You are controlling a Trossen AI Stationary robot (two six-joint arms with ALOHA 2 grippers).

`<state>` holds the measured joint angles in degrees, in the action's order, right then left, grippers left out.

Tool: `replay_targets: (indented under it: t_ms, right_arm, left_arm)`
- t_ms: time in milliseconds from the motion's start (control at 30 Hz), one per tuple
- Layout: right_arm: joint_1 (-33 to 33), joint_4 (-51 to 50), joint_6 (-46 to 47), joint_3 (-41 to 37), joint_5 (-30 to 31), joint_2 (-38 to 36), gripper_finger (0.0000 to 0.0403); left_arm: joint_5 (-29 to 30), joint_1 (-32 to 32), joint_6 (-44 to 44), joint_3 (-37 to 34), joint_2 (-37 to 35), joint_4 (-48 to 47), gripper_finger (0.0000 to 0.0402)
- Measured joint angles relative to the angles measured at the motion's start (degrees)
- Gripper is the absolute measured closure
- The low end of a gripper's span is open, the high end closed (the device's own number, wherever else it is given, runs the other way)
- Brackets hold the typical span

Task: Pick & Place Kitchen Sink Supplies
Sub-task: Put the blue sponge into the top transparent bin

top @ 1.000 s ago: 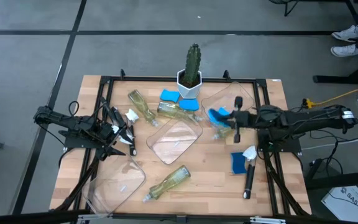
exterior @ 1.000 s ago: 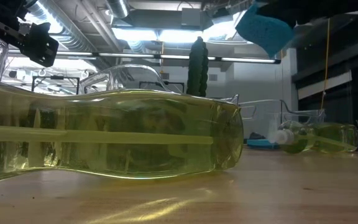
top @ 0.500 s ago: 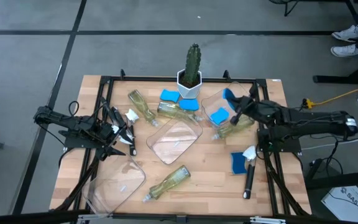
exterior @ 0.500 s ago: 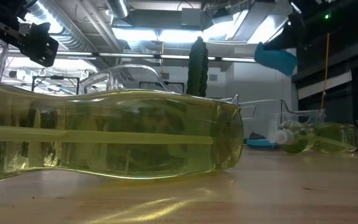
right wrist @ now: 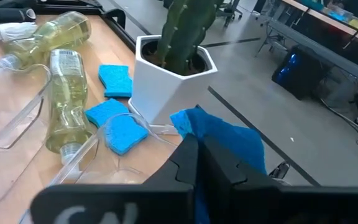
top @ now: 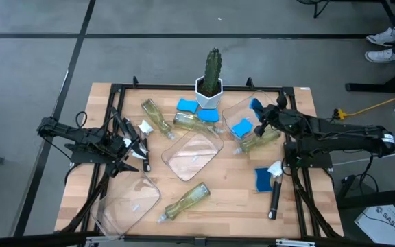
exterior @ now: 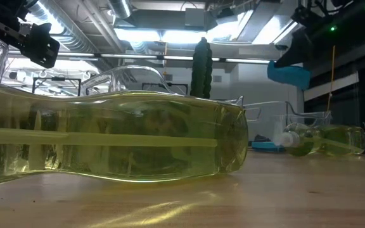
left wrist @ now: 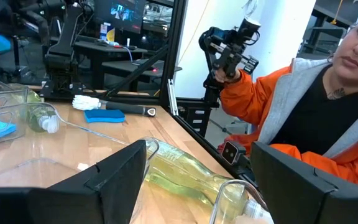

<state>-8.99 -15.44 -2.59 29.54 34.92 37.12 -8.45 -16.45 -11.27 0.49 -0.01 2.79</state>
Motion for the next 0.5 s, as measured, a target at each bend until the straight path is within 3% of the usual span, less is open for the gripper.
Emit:
replay_targets:
  t_ms: [167,500]
  right_arm:
    - [-1.1,0.1,-0.7,0.0,0.0,0.1,0.0352]
    - [-2.8,1.0,1.7,0.0,0.0,2.8,0.0185]
  left_arm:
    - [0.0,0.0,0.0,0.0,0.0,0.0,0.0121]
    - [0.0,0.0,0.0,0.0,0.0,0.0,0.0121]
